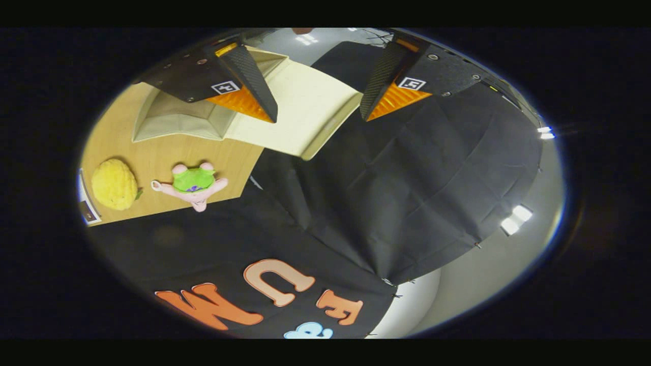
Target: Open the storage box then place both shoes into the box .Put the left shoe in first, then the right shoe, with the right side of both shoes facing outward in a uniform manner.
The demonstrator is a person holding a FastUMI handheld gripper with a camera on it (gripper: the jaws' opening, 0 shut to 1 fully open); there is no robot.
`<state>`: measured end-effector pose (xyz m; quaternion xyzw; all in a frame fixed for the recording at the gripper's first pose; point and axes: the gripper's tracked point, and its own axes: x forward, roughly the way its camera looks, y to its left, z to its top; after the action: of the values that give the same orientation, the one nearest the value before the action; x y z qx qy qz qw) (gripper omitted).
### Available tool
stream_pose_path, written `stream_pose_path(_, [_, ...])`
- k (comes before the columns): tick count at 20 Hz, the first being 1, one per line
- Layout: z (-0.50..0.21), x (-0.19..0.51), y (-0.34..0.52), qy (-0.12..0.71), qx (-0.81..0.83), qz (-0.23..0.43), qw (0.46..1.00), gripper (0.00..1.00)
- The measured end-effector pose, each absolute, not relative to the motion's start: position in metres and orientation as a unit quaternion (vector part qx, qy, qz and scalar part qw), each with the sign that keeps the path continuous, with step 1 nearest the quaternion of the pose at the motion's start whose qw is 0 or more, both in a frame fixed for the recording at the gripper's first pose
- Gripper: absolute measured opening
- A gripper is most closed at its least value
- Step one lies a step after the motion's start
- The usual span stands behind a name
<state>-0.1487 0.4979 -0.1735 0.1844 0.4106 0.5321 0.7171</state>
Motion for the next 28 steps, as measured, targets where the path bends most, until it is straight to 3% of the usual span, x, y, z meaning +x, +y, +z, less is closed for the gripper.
stream_pose_path(15, [-0.192, -0.044, 0.369, 0.327, 0.109, 0.407, 0.846, 0.98])
stream_pose_path(22, [-0.223, 0.004, 0.247, 0.258, 0.020, 0.294, 0.920, 0.98])
stream_pose_path(28, [-0.277, 0.010, 0.147, 0.263, -0.013, 0.203, 0.943, 0.98])
